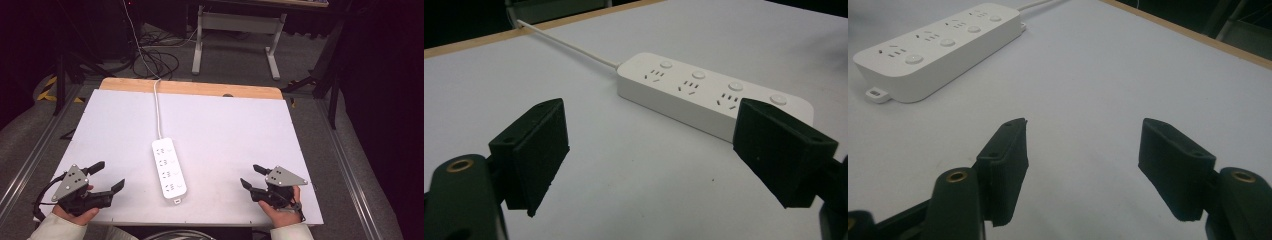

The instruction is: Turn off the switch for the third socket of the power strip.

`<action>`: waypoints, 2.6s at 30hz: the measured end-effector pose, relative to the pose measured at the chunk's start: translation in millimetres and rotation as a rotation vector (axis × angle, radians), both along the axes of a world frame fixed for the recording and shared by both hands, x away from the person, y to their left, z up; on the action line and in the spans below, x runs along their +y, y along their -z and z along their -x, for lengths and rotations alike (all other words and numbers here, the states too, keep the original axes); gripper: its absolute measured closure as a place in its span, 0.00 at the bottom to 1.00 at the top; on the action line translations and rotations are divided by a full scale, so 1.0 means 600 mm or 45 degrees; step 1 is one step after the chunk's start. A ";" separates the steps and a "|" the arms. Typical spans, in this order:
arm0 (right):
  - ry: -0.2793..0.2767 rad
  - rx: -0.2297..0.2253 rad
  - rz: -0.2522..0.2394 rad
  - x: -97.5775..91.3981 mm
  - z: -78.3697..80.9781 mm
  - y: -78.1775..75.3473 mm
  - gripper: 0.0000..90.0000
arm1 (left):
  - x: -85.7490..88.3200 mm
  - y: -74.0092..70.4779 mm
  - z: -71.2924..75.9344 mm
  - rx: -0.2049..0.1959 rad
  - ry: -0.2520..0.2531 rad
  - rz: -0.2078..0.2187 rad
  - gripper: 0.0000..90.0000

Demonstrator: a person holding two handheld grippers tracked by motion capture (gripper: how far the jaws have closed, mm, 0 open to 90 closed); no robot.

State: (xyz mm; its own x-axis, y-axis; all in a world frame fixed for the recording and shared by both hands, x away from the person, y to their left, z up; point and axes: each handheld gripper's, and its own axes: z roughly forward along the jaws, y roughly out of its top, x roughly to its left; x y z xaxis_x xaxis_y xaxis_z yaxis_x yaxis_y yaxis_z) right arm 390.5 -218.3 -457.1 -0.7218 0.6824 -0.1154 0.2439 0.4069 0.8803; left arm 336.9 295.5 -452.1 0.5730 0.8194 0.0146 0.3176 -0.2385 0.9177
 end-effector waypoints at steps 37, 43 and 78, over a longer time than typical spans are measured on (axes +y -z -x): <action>-0.029 0.029 0.003 0.001 -0.005 0.004 0.44 | -0.019 -0.040 -0.006 0.017 0.028 -0.055 0.41; -0.030 0.032 0.005 0.001 -0.005 0.004 0.43 | -0.039 -0.050 -0.016 0.011 0.070 -0.084 0.44; -0.038 0.028 0.008 0.000 -0.005 0.005 0.43 | -0.137 -0.063 -0.081 0.089 0.248 -0.076 0.47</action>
State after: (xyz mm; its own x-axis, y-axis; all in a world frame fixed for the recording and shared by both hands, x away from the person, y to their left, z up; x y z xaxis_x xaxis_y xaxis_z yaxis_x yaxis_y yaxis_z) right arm 393.7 -218.4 -460.3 -0.7444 0.6597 -0.1032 0.2511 0.4198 0.8722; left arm 385.7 213.4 -414.0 0.7216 0.6921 0.0148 0.3227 -0.3551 0.8774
